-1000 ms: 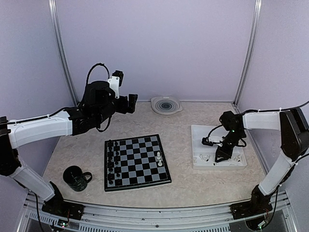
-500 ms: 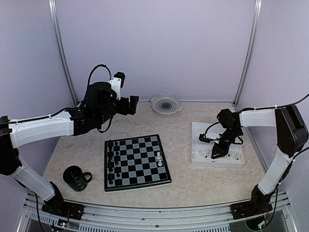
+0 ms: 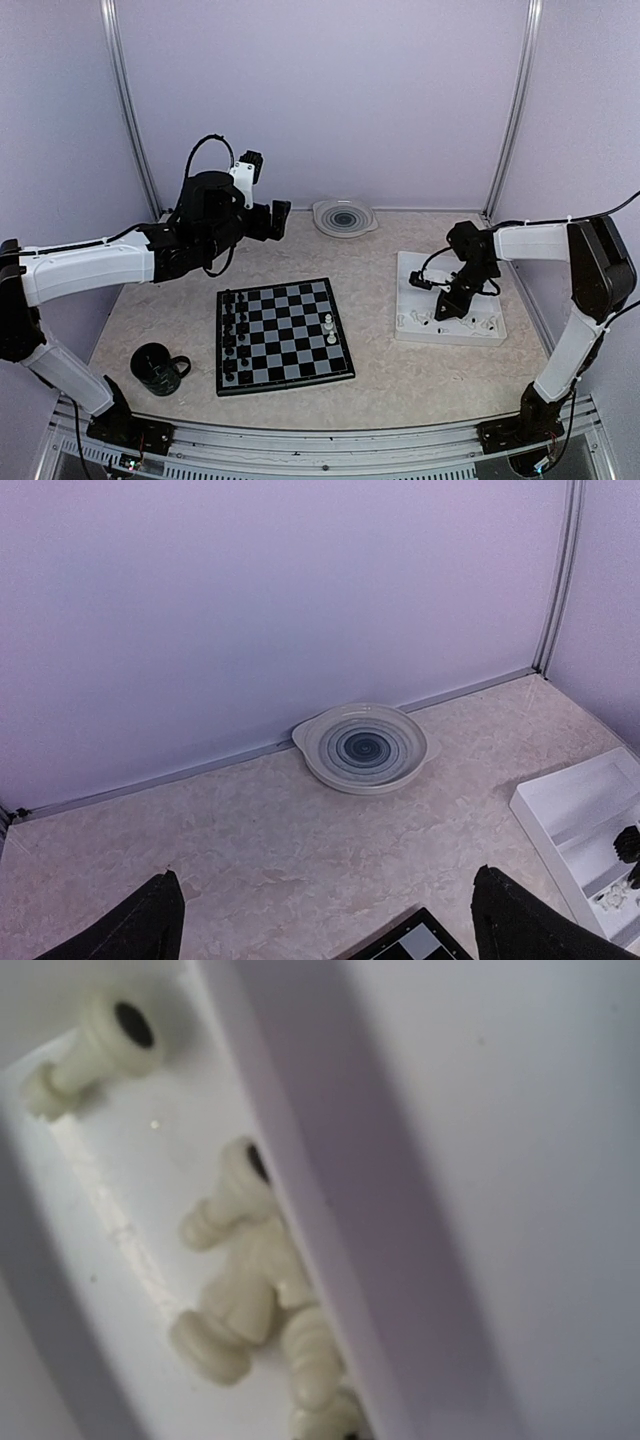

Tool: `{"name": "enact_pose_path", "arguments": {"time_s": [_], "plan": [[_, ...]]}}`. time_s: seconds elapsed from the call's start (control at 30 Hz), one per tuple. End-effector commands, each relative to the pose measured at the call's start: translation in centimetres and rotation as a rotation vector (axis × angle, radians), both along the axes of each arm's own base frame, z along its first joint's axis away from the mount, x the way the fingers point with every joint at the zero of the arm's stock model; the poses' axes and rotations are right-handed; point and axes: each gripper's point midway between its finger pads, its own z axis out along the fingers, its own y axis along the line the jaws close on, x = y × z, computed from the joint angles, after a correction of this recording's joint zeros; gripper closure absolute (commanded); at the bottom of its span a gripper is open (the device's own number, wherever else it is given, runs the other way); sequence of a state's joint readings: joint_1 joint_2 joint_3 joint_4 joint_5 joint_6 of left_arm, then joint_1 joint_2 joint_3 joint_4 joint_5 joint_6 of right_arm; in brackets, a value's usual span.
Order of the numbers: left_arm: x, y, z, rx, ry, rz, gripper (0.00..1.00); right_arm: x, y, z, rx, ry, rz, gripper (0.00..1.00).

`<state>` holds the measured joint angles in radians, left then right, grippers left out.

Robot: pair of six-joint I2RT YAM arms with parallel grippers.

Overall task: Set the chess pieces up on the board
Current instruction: Pick up the pawn from the storage box, then place the pawn on a2.

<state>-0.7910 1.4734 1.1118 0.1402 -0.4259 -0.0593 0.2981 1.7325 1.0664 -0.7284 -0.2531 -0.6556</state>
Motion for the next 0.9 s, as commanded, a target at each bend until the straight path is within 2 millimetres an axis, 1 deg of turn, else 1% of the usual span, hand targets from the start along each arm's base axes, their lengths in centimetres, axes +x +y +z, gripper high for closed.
{"name": "enact_pose_path", "arguments": {"time_s": [0.0, 0.13, 0.23, 0.33, 0.47, 0.57, 0.67, 0.73, 0.8, 0.87], "plan": [[-0.1, -0.5, 1.1, -0.012, -0.018, -0.011, 0.01, 0.4, 0.8, 1.5, 0.01, -0.03, 0.009, 0.99], [-0.1, -0.6, 1.2, -0.013, -0.019, -0.012, 0.01, 0.8, 2.0, 4.9, 0.011, -0.109, 0.046, 0.99], [-0.1, -0.6, 1.2, -0.015, -0.02, -0.011, 0.01, 0.8, 4.4, 7.5, 0.02, -0.173, 0.114, 0.99], [0.0, -0.4, 1.2, -0.015, -0.02, -0.004, 0.01, 0.2, 8.1, 9.8, 0.048, -0.226, 0.214, 0.99], [0.1, -0.1, 1.4, -0.016, -0.026, 0.012, 0.01, -1.2, 13.8, 11.6, 0.098, -0.261, 0.364, 0.99], [0.1, 0.2, 1.7, -0.024, -0.029, 0.018, 0.01, -3.0, 18.4, 12.1, 0.14, -0.262, 0.484, 0.98], [0.2, 0.7, 2.0, -0.033, -0.035, 0.037, 0.01, -5.7, 22.6, 11.5, 0.16, -0.237, 0.6, 0.98], [0.3, 1.2, 2.2, -0.039, -0.04, 0.06, 0.01, -7.5, 24.7, 10.7, 0.157, -0.224, 0.666, 0.98], [0.5, 1.9, 2.6, -0.047, -0.048, 0.087, 0.01, -9.4, 26.4, 9.4, 0.145, -0.205, 0.726, 0.98], [0.5, 2.7, 3.0, -0.058, -0.056, 0.124, 0.01, -10.9, 27.5, 8.3, 0.136, -0.189, 0.771, 0.98]]}}
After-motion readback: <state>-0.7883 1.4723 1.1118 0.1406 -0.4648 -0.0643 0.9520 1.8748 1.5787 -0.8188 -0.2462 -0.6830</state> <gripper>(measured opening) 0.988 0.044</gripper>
